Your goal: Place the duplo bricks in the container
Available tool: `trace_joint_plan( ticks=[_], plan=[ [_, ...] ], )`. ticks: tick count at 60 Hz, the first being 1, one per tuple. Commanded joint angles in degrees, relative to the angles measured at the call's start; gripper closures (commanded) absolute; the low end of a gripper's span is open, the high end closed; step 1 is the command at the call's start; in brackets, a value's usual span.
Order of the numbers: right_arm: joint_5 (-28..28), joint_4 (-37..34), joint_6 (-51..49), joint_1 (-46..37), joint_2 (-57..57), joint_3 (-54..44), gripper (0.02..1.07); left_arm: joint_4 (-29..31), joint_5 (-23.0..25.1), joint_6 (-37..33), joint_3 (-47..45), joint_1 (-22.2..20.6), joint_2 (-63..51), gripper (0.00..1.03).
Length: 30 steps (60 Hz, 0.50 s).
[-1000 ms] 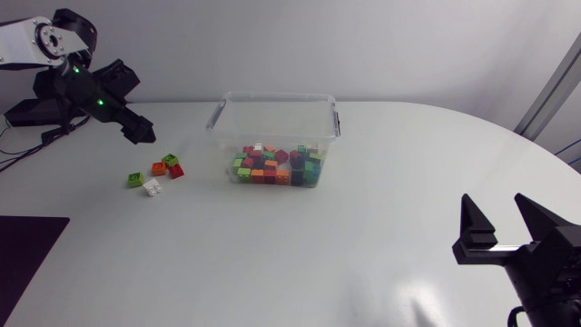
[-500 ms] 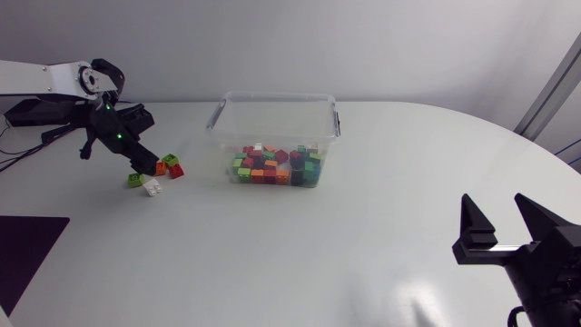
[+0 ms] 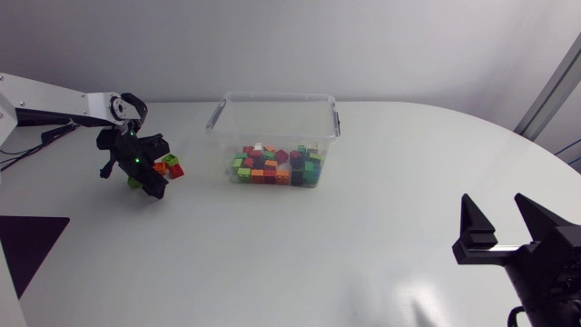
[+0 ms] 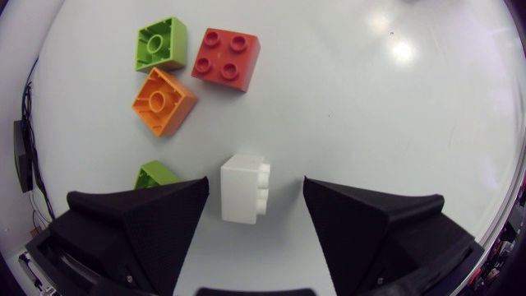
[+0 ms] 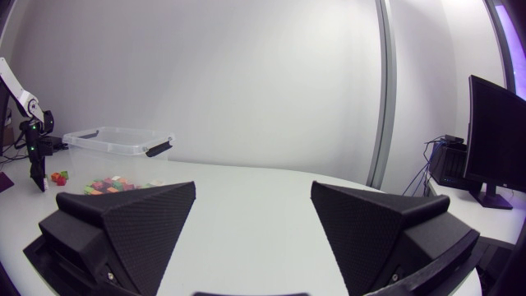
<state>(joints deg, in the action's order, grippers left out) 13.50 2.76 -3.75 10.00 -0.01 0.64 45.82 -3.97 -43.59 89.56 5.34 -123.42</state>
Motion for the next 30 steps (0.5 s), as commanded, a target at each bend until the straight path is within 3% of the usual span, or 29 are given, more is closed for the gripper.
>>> trace_joint_plan(
  ticks=[1,6,7,12,30],
  plan=[
    [0.0,-0.5,-1.2,-0.2,-0.3,-0.9,0.06,0.9,-0.4,-1.5,0.3,-0.2,-2.0,0.37],
    [0.0,-0.5,-1.2,-0.2,-0.3,-0.9,0.06,0.9,-0.4,-1.6,0.7,0.0,-2.3,0.46],
    [0.0,-0.5,-1.2,-0.2,-0.3,-0.9,0.06,1.0,-0.4,-1.8,1.1,0.1,-2.4,0.52],
    [0.0,-0.4,-1.2,-0.2,-0.3,-0.9,0.06,1.2,-0.4,-2.1,1.2,0.2,-2.6,0.54],
    [0.0,-0.5,-1.2,-0.2,-0.3,-0.9,0.06,4.9,-0.3,-1.4,3.3,1.1,-3.0,0.76]
  ],
)
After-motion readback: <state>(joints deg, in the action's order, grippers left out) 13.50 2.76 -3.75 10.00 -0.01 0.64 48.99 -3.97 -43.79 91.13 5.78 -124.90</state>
